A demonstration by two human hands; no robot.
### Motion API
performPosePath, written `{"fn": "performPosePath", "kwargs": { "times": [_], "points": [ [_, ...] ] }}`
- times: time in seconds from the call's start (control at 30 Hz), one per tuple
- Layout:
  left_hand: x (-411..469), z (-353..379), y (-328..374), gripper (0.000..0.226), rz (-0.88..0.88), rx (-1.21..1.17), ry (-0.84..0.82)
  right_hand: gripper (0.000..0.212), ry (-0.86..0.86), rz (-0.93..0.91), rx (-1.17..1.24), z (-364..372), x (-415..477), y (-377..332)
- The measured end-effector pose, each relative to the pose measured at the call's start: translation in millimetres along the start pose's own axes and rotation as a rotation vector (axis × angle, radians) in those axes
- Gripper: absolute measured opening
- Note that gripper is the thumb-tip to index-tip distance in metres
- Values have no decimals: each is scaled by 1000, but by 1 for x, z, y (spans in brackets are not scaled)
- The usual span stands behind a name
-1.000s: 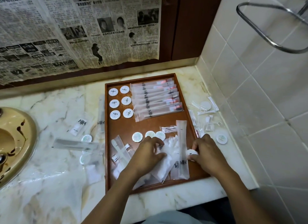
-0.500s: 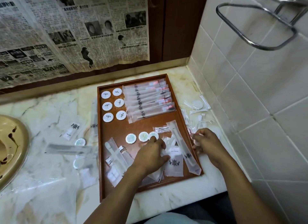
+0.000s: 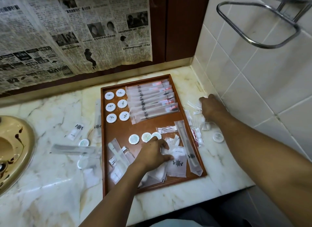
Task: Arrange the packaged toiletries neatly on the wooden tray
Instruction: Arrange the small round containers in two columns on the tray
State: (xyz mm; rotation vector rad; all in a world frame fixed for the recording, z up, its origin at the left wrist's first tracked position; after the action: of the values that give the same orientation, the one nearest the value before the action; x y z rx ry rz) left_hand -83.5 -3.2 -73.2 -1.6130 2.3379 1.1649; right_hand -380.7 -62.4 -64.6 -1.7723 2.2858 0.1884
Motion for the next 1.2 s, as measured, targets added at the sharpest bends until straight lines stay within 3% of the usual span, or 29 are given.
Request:
{"fn": "performPosePath", "kwargs": {
  "times": [0.13, 0.23, 0.3, 0.37, 0.47, 0.57, 0.73, 0.83, 0.93, 1.1, 1.2],
  "points": [
    [2, -4, -4, 38, -40, -101, -24, 40, 44, 49, 188, -6, -1, 8],
    [1, -12, -9, 24, -147, -462, 13, 21, 239, 6, 320, -25, -20, 3],
    [-4, -20, -9, 19, -208, -732, 60, 18, 431, -92, 410, -42, -49, -14],
    [-8, -30, 1, 26, -214, -838, 49, 21, 568, -251, 448, -56, -86, -41],
    [-16, -46, 23, 42, -242, -1002, -55, 19, 699, -449, 392, -65, -133, -79],
    [-22, -63, 35, 38, -230, -1042, -93, 15, 762, -565, 365, -63, -154, -103],
    [-28, -78, 25, 17, -292, -1054, -81, 21, 650, -582, 509, -62, -153, -126],
    [-27, -86, 8, 18, -338, -1098, -6, 36, 384, -399, 894, -60, -143, -134],
    [-27, -100, -12, 15, -336, -1001, 76, 24, 154, -218, 1215, -48, -130, -146],
    [-18, -118, -39, 13, -323, -907, 87, 5, 102, -104, 1224, -40, -101, -181],
    [-9, -129, -56, 13, -393, -1117, 90, 5, 123, -11, 1214, -41, -79, -196]
  ]
}}
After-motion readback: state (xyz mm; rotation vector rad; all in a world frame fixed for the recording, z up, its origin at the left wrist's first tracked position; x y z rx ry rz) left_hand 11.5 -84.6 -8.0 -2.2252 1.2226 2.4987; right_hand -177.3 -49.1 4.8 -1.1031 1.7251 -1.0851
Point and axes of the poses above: each hand's wrist, its own x-axis towards the middle knuckle, its own z-axis out of the palm, y = z × x, the point moved 5 cm from there along x, towards the middle knuckle, and after that the axes turned 9 degrees about -z, right-handed, at the moved point
